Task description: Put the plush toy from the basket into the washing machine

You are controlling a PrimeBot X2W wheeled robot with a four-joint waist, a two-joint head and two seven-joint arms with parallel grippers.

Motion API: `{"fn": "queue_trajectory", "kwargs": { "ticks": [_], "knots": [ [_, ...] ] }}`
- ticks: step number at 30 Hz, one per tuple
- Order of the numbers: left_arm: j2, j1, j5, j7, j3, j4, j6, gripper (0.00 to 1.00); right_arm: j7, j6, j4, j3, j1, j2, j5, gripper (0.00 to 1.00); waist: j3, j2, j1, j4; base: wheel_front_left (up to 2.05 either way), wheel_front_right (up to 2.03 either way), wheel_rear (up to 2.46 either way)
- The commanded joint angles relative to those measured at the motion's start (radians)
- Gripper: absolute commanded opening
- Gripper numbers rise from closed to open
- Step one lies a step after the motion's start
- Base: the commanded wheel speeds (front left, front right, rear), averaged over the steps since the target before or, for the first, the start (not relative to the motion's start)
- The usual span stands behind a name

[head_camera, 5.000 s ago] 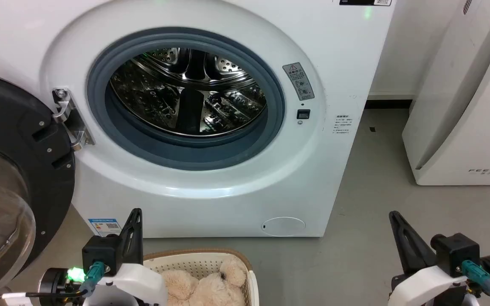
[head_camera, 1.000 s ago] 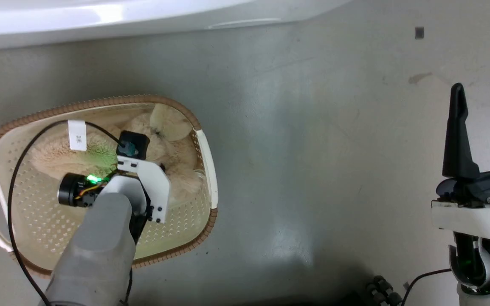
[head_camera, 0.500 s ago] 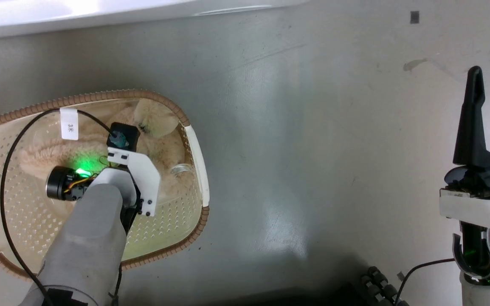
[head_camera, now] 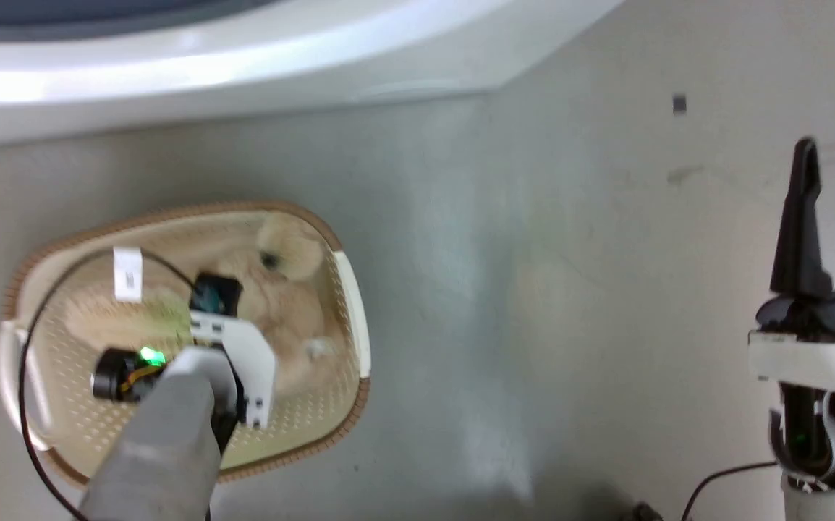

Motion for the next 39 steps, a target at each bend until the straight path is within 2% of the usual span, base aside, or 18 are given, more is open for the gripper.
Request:
{"fn": "queue_trajectory", "kwargs": {
  "ticks": [1, 14, 23, 32, 39],
  "knots": [
    [-0.007, 0.027, -0.005, -0.020, -0.005, 0.003, -0.010, 0.00, -0.004, -0.001, 0.014, -0.005, 0.021, 0.000, -0.005, 1.00, -0.095, 0.0000, 0.0000, 0.033, 0.00, 0.00, 0.00],
    [-0.051, 0.180, -0.013, -0.181, -0.048, 0.003, -0.055, 0.00, -0.004, -0.001, 0.089, -0.023, 0.159, 0.000, -0.043, 1.00, -0.398, 0.0000, 0.0000, 0.126, 0.00, 0.00, 0.00],
    [-0.064, 0.245, -0.017, -0.267, -0.060, -0.046, -0.044, 0.00, -0.004, -0.001, 0.102, -0.026, 0.261, 0.000, -0.048, 1.00, -0.549, 0.0000, 0.0000, 0.174, 0.00, 0.00, 0.00],
    [-0.051, 0.324, -0.022, -0.272, -0.025, -0.289, -0.001, 0.00, -0.004, -0.001, 0.105, -0.033, 0.322, 0.000, -0.051, 1.00, -0.639, 0.0000, 0.0000, 0.199, 0.00, 0.00, 0.00],
    [-0.040, 0.349, -0.014, -0.272, 0.007, -0.453, 0.024, 0.00, -0.004, -0.001, 0.100, -0.023, 0.330, 0.000, -0.047, 1.00, -0.652, 0.0000, 0.0000, 0.190, 0.00, 0.00, 0.00]
  ]
}}
